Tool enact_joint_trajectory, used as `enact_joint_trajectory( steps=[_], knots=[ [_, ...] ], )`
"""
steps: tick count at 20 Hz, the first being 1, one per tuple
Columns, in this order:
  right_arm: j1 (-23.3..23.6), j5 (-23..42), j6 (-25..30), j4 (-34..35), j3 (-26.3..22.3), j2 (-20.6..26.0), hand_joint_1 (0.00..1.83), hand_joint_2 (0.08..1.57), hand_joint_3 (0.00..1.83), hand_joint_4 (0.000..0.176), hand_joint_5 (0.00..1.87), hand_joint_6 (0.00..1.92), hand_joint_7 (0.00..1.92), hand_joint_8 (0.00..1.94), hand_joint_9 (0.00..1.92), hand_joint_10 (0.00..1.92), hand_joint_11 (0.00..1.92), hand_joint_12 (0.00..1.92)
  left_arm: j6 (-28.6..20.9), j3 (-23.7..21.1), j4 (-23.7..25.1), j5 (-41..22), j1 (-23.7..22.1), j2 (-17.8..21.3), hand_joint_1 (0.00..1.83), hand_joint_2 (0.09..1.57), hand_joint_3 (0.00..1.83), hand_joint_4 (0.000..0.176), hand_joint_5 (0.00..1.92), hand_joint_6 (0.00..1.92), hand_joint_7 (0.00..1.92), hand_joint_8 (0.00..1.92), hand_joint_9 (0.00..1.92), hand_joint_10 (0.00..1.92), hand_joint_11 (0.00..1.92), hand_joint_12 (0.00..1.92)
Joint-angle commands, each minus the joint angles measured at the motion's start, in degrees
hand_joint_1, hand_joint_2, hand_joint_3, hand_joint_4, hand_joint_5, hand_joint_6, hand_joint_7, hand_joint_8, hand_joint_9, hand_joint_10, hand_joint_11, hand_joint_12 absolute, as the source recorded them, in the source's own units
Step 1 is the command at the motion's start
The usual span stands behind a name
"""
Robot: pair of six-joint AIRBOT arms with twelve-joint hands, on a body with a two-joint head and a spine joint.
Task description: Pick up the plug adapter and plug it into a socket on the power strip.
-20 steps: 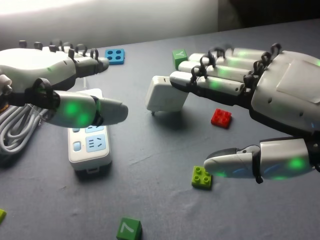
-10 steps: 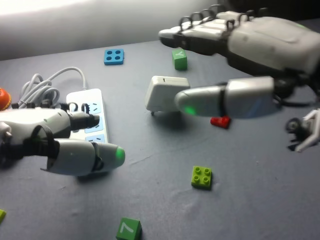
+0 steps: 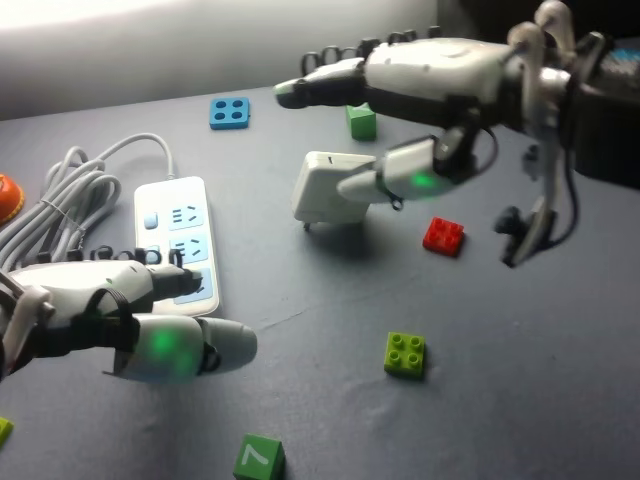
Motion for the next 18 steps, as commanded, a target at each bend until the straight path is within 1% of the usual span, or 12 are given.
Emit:
enact_joint_trajectory(
  steps=[1,2,3,4,5,6,7,9,11,12,16,18],
  knots=[
    [1.17,6.62,0.04,1.66,1.06,-0.30,1.03,1.24,0.01,0.000,0.23,0.00,0.24,0.00,0.26,0.00,0.00,1.01,-0.26,0.15,2.12,-0.98,0.01,-0.24,0.00,1.16,0.00,0.000,0.08,0.00,0.10,0.00,0.06,0.00,0.00,0.05],
    [1.40,6.76,0.06,2.73,2.07,-0.92,1.01,1.27,0.02,0.000,0.22,0.00,0.23,0.00,0.26,0.00,0.00,1.03,-1.03,0.27,3.00,-0.87,0.42,-0.63,0.00,1.16,0.00,0.000,0.09,0.00,0.10,0.00,0.06,0.00,0.00,0.04],
    [1.65,6.54,0.22,3.93,3.25,-1.73,0.99,1.29,0.02,0.000,0.19,0.00,0.20,0.00,0.22,0.00,0.00,0.98,-1.97,0.56,4.05,-0.64,0.84,-1.21,0.00,1.16,0.00,0.000,0.10,0.01,0.11,0.01,0.07,0.01,0.01,0.04],
    [1.82,5.79,0.21,4.83,4.24,-2.38,0.98,1.29,0.01,0.000,0.18,0.00,0.18,0.00,0.21,0.00,0.00,0.97,-1.99,0.87,4.19,-0.63,1.00,-1.72,0.00,1.15,0.00,0.000,0.12,0.01,0.13,0.00,0.10,0.00,0.00,0.14],
    [2.00,4.65,0.21,5.87,5.12,-2.94,0.98,1.30,0.01,0.000,0.18,0.00,0.18,0.00,0.20,0.00,0.00,0.93,-2.01,1.31,4.55,-0.49,1.13,-2.38,0.00,1.16,0.00,0.000,0.11,0.00,0.12,0.00,0.09,0.00,0.00,0.13],
    [2.11,3.62,0.19,7.19,5.85,-3.42,0.99,1.30,0.01,0.000,0.18,0.00,0.18,0.00,0.20,0.00,0.00,0.91,-2.07,1.86,4.71,0.14,1.35,-2.96,0.00,1.16,0.00,0.000,0.09,0.00,0.09,0.00,0.07,0.00,0.00,0.07],
    [2.17,3.03,0.18,7.94,6.32,-3.78,1.01,1.29,0.00,0.000,0.19,0.00,0.22,0.01,0.24,0.02,0.00,0.91,-2.47,2.42,5.38,0.17,1.53,-3.63,0.00,1.15,0.00,0.000,0.04,0.00,0.03,0.00,0.02,0.00,0.00,0.01],
    [2.46,1.96,0.03,8.11,6.61,-4.26,1.08,1.26,0.00,0.000,0.20,0.01,0.22,0.01,0.25,0.02,0.00,0.90,-2.61,3.46,5.48,0.45,2.06,-4.66,0.00,1.14,0.00,0.000,0.00,0.00,0.00,0.00,0.00,0.00,0.00,0.00],
    [2.35,1.55,-0.15,9.05,7.28,-4.95,1.06,1.27,0.00,0.000,0.19,0.00,0.18,0.00,0.19,0.00,0.00,0.76,-2.72,3.95,5.49,0.58,3.33,-4.86,0.00,1.14,0.00,0.000,0.00,0.00,0.00,0.00,0.00,0.00,0.00,0.00],
    [2.21,1.39,-0.24,9.36,7.59,-5.19,1.09,1.28,0.00,0.000,0.20,0.01,0.19,0.00,0.19,0.00,0.00,0.74,-2.72,3.95,5.49,0.58,3.64,-4.85,0.00,1.14,0.00,0.000,0.00,0.00,0.00,0.00,0.00,0.00,0.00,0.00],
    [1.33,0.48,-0.59,9.69,11.56,-7.25,1.09,1.29,0.00,0.000,0.15,0.00,0.13,0.00,0.15,0.00,0.00,0.55,-2.82,3.34,5.57,0.32,4.82,-4.87,0.00,1.13,0.00,0.000,0.00,0.00,0.01,0.00,0.00,0.00,0.00,0.00],
    [1.16,-1.23,-0.55,11.16,13.17,-7.97,1.15,1.25,0.00,0.000,0.16,0.00,0.14,0.00,0.16,0.00,0.00,0.60,-2.88,2.99,5.57,0.36,4.87,-4.85,0.00,1.14,0.00,0.000,0.00,0.00,0.01,0.00,0.01,0.00,0.00,0.00]
  ],
)
